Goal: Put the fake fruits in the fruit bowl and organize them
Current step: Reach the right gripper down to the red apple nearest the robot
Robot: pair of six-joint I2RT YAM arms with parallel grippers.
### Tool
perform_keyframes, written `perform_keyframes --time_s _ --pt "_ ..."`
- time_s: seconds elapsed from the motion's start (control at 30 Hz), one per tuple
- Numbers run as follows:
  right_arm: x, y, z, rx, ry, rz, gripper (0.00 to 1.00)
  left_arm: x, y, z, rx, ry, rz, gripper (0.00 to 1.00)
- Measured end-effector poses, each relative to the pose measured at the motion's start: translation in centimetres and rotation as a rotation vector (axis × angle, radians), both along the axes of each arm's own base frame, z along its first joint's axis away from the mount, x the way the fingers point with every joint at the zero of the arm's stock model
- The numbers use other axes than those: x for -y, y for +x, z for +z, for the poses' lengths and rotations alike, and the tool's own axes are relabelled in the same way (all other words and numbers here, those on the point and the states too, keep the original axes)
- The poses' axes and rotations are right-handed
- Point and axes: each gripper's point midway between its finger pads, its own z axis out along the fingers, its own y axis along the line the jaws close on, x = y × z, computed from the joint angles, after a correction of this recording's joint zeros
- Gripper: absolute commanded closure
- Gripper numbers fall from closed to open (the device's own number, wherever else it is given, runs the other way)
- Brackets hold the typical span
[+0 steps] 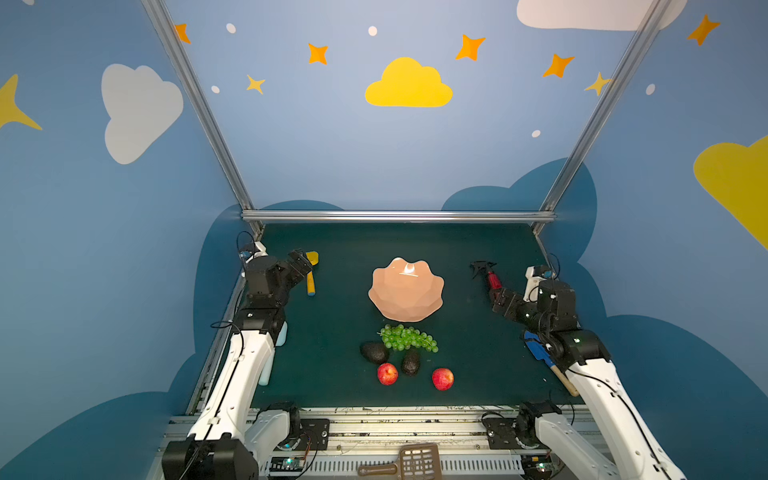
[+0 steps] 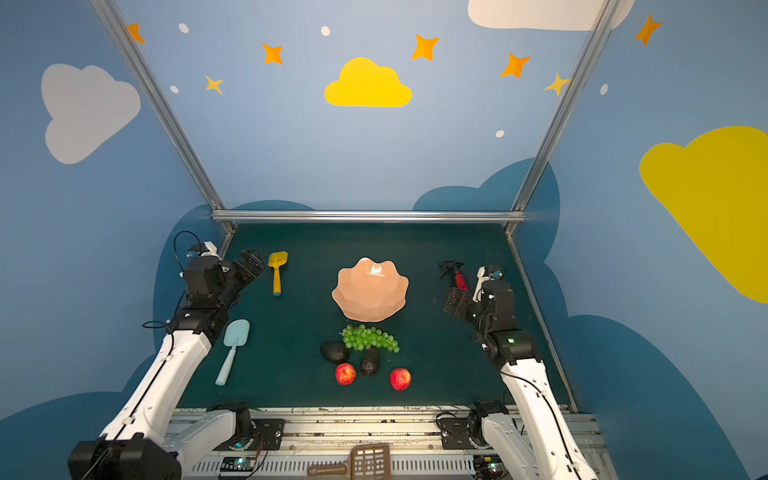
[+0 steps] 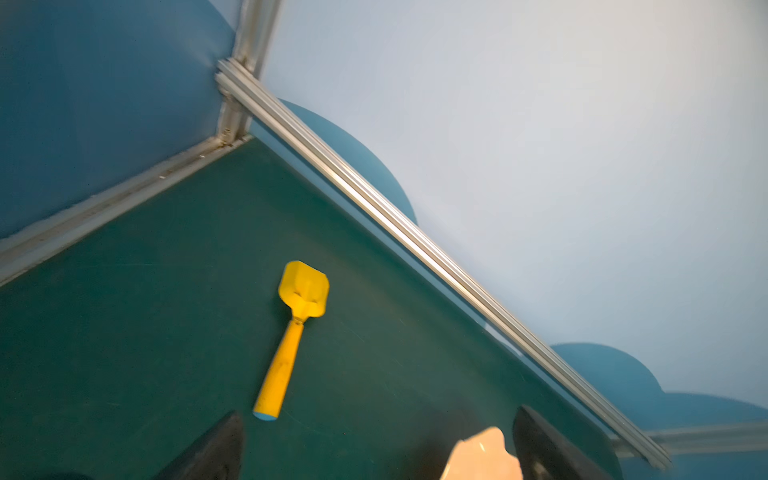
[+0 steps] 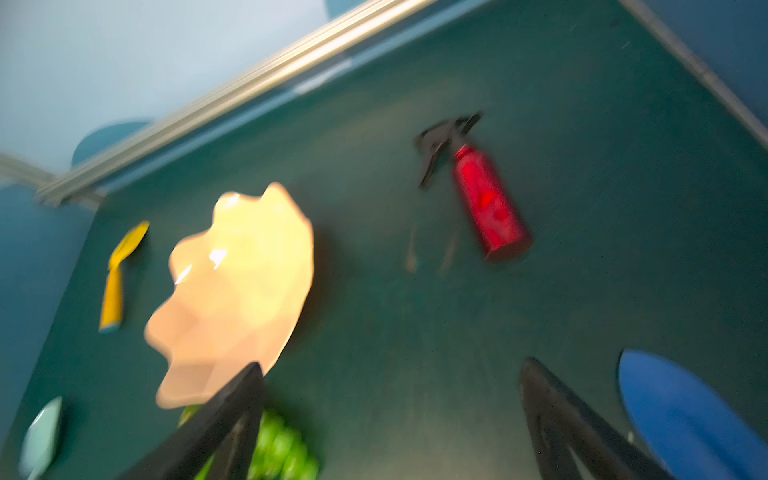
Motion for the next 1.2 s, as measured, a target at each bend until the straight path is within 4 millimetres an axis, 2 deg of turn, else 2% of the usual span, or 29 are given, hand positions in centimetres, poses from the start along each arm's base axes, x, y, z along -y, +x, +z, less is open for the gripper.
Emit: perform_keyframes --time_s 0.07,0.13,0.27,0.37,0.53,0.7,0.9,1.2 --pt "-1.3 -2.0 0.4 -0.054 0.002 0.049 0.1 1.2 -0.7 -0.2 -0.022 0.012 -0.047 0.0" --pt "-2.7 -4.1 -0.5 -0.13 0.003 0.098 0.12 2.4 -1.2 -0.8 -0.05 0.029 -0.089 0.0" --pt "-5.6 -9.1 -4.7 -0.348 -0.026 0.212 0.12 4.6 -2.1 -2.0 -0.104 0.056 -0.167 0.01" --pt "-7.3 -12.2 -8.1 -0.495 -0.084 0.278 0.12 5.1 -2.5 -2.5 -0.128 0.066 -0.19 0.01" --pt "-10.0 -15.7 -12.7 -0.677 -0.141 0.325 0.13 5.1 -2.7 -2.7 -0.14 0.072 -0.195 0.01" --pt "-12.5 -16.8 -15.1 -0.805 -0.159 0.302 0.13 5.2 -2.8 -2.5 -0.133 0.07 -0.198 0.01" --pt "-15.1 -16.0 -17.0 -0.89 -0.168 0.272 0.2 5.2 -2.9 -2.3 -0.128 0.07 -0.198 0.01" --pt "-15.3 -15.4 -18.3 -0.899 -0.156 0.252 0.4 5.0 -3.2 -1.5 -0.102 0.073 -0.19 0.01"
